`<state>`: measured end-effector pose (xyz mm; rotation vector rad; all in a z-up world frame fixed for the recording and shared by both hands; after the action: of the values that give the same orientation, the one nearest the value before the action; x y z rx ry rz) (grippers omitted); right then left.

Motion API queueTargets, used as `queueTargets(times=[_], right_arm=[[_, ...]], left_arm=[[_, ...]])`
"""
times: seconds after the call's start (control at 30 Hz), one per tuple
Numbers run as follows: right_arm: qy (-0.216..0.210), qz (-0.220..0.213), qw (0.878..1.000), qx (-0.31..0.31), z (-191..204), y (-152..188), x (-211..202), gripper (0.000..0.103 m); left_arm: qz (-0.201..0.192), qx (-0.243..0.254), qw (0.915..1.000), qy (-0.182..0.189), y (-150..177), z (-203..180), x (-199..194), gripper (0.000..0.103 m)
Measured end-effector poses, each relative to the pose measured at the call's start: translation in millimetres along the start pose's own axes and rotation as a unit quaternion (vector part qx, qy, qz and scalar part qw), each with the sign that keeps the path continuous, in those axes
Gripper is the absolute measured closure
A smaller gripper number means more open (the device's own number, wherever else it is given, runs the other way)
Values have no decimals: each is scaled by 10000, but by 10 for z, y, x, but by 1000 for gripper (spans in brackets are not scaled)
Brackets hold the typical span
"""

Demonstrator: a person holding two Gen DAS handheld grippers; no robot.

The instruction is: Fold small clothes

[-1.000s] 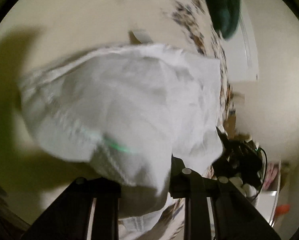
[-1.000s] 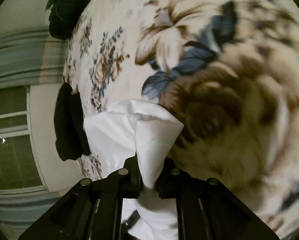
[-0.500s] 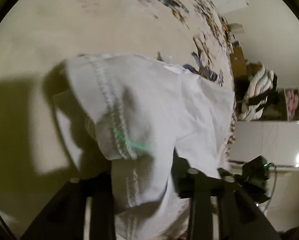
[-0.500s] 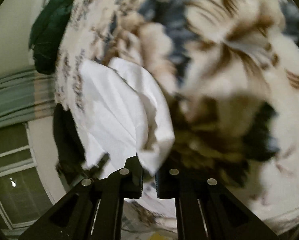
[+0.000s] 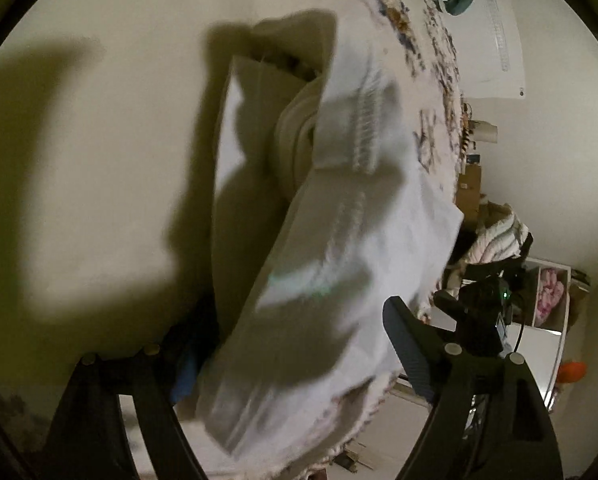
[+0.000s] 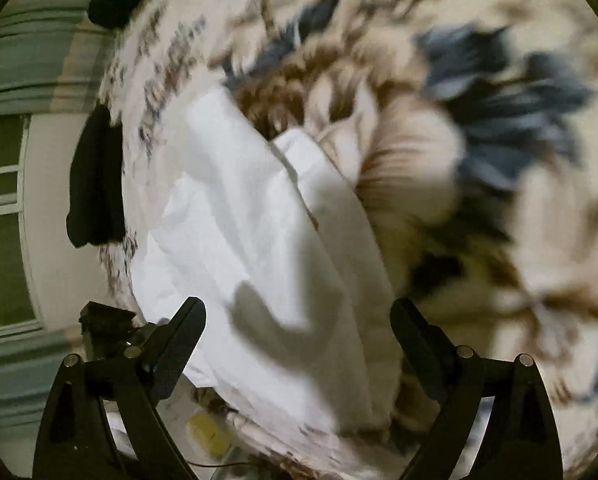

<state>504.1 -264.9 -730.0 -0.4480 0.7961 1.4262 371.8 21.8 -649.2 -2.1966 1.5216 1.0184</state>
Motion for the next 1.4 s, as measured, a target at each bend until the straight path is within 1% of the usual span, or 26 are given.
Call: queueTargets(times=[0.03,0.07,0.1,0.13,0.17,0.23,0.3,0.37,0.43,0.5,0.57,0.67,0.7,0.73,0.77,0.8,0.87,0.93,1.07,1.17,1.2,1.23,1.27,1.3,1.33,1.4], right_arm=[[-21,119,9999,-48,11,-26,77,13],[7,128,9998,-165,38,-52,98,23],[235,98,9992,-312,24,-82,94,62],[231,88,9994,-254,1,-90,71,88],[44,35,10000,-23,-33,-97,26,87],[-85,-50,9998,172,-100,-103,-53,88],[100,29,9999,-52,-116,-53,-79,87],[441,33,9990,-114,-105,-54,-148,77],[767,-303,9960,-354,-30,-135,-310,53],[828,-684,9925,-578,121,-242,-502,45],[670,-739,9929,-653,240,-366,-518,44],[633,-703,9930,-714,279,-575,-393,44],[592,-658,9932,-762,316,-653,-336,44],[542,-659,9931,-799,323,-707,-313,50],[512,-663,9929,-843,335,-754,-312,61],[477,-638,9934,-822,413,-774,-263,90],[97,-580,9957,-711,521,-793,-249,90],[-27,-605,9959,-668,558,-827,-250,91],[177,-518,9965,-635,465,-932,-108,91],[439,-404,9972,-457,375,-1018,23,90],[507,-399,9969,-441,363,-1029,32,79],[524,-433,9968,-426,365,-1030,1,62],[417,-505,9970,-421,403,-1011,-71,51],[345,-544,9970,-426,424,-990,-123,27],[334,-594,9967,-438,433,-937,-215,10],[268,-614,9965,-491,419,-787,-368,9]], left_arm=[[-45,-33,10000,1,-30,-5,15,21],[-62,-56,10000,0,-57,-20,19,21],[-129,-6,9999,84,-91,-72,-12,23],[-202,88,9997,139,-113,-109,-59,23],[-298,226,9992,105,-142,-137,-116,23],[-314,324,9989,131,-179,-161,-143,34],[-222,234,9995,-1,-195,-123,-176,34],[-234,194,9995,-117,-208,-115,-270,31],[-506,184,9985,-117,-261,-160,-464,30],[-738,221,9970,-122,-354,-271,-546,29],[-803,309,9962,-97,-477,-344,-493,29],[-692,392,9963,-325,-667,-395,-164,29],[-646,394,9963,-419,-719,-351,-33,32],[-629,373,9966,-381,-746,-319,23,51],[-583,346,9975,-220,-748,-327,52,72],[-521,322,9981,-8,-730,-362,49,85],[-671,398,9969,43,-718,-352,-71,85],[-653,176,9976,127,-709,-247,-118,85],[-596,172,9972,-414,-765,-100,-10,81],[-472,60,9979,-446,-811,-90,5,74],[-487,62,9978,-451,-806,-107,-41,69],[-527,66,9976,-433,-791,-134,-110,51],[-598,68,9976,-342,-762,-173,-215,37],[-702,56,9971,-292,-738,-195,-304,19],[-833,24,9962,-256,-703,-204,-409,18],[-978,-45,9952,-87,-565,-204,-579,17]])
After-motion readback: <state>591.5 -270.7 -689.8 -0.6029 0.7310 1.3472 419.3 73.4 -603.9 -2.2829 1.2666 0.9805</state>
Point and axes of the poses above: each gripper's, at about its wrist camera, not at the fingertips, and x roughly the way its jaws point, z to its left, y to its underside, the point moved 10 cm from there along x, roughly the way its jaws point, and after that the axes turned 5 degrees about -y, right-handed, at the moved point
